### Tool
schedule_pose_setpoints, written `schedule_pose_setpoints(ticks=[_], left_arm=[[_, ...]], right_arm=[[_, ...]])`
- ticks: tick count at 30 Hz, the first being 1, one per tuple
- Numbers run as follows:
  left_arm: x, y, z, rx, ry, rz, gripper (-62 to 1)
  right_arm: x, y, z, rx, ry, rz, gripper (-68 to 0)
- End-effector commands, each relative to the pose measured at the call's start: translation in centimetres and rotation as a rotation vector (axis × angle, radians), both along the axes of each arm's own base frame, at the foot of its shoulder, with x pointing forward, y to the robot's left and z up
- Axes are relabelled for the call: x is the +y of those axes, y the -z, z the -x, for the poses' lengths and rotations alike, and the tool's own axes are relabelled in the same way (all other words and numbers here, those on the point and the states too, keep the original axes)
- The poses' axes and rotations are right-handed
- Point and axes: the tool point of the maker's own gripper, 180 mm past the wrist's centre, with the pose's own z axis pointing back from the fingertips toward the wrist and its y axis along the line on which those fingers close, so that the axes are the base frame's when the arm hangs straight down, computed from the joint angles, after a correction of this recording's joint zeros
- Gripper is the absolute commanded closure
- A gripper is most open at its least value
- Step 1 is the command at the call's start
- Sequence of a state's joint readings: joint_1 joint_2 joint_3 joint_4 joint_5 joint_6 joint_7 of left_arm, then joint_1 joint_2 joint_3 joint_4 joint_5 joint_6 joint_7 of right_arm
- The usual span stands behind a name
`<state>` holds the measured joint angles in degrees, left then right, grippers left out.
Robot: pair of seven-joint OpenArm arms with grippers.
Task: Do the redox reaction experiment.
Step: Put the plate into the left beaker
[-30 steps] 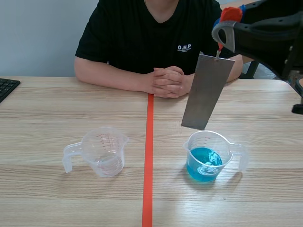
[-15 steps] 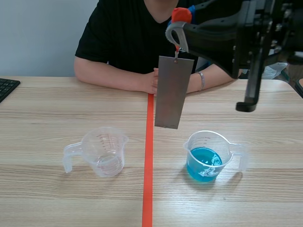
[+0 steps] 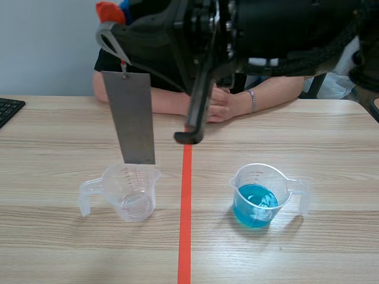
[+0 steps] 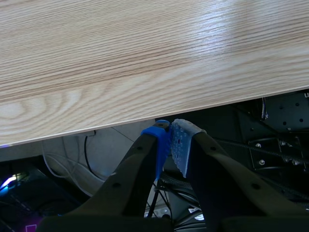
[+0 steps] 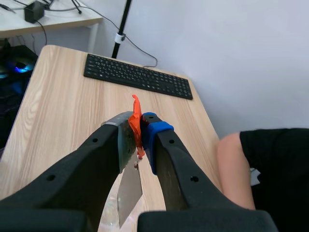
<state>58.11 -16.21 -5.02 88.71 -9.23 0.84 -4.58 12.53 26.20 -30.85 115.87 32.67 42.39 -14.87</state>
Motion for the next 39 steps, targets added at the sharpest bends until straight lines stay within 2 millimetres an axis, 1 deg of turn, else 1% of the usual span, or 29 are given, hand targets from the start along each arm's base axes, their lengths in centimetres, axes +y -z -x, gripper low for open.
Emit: schedule_pose_setpoints(ticks=[1,5,10,16,17,22,26,28,30,33,35,37,39], left_arm=[[-0.4,-0.5,-0.5,-0.024,0.003,0.011,-4.9],[-0.4,-0.5,-0.5,-0.024,0.003,0.011,-5.0],[-0.4,-0.5,-0.5,-0.024,0.004,0.012,-9.3],[-0.5,-0.5,-0.5,-0.019,0.007,0.016,-9.6],[-0.5,-0.5,-0.5,-0.018,0.007,0.016,-10.7],[-0.5,-0.5,-0.5,-0.019,0.007,0.016,-21.1],[-0.5,-0.5,-0.5,-0.019,0.007,0.016,-27.0],[-0.5,-0.5,-0.4,-0.018,0.007,0.016,-30.9],[-0.5,-0.4,-0.3,-0.01,0.007,0.014,-37.1],[-0.4,-0.2,-0.2,0.004,0.005,0.012,-49.7],[-0.4,-0.1,-0.1,0.008,0.004,0.011,-56.3],[-0.4,-0.1,-0.1,0.009,0.004,0.011,-60.1],[-0.4,-0.1,0.0,0.013,0.004,0.01,-62.3]], right_arm=[[0.5,-0.8,0.2,-0.022,-0.019,-0.019,-1.5],[2.1,-0.2,0.3,-0.002,-0.028,-0.018,-1.5],[3.6,0.7,-0.2,0.024,-0.032,-0.015,-1.5],[4.5,1.2,-1.7,0.053,-0.024,-0.014,-1.5],[4.5,1.3,-2.0,0.056,-0.02,-0.012,-1.5],[4.5,2.1,-3.0,0.074,-0.004,0.002,-1.5],[4.3,2.6,-3.6,0.08,0.008,0.01,-1.5],[4.3,2.8,-3.7,0.088,0.01,0.009,-1.5],[4.3,2.9,-3.8,0.093,0.011,0.007,-1.5],[4.3,3.2,-4.0,0.1,0.014,0.009,-1.5],[4.2,3.3,-4.1,0.103,0.015,0.004,-1.5],[4.2,3.4,-4.3,0.099,0.019,0.001,-1.5],[4.3,3.8,-4.5,0.101,0.026,0.007,-1.5]])
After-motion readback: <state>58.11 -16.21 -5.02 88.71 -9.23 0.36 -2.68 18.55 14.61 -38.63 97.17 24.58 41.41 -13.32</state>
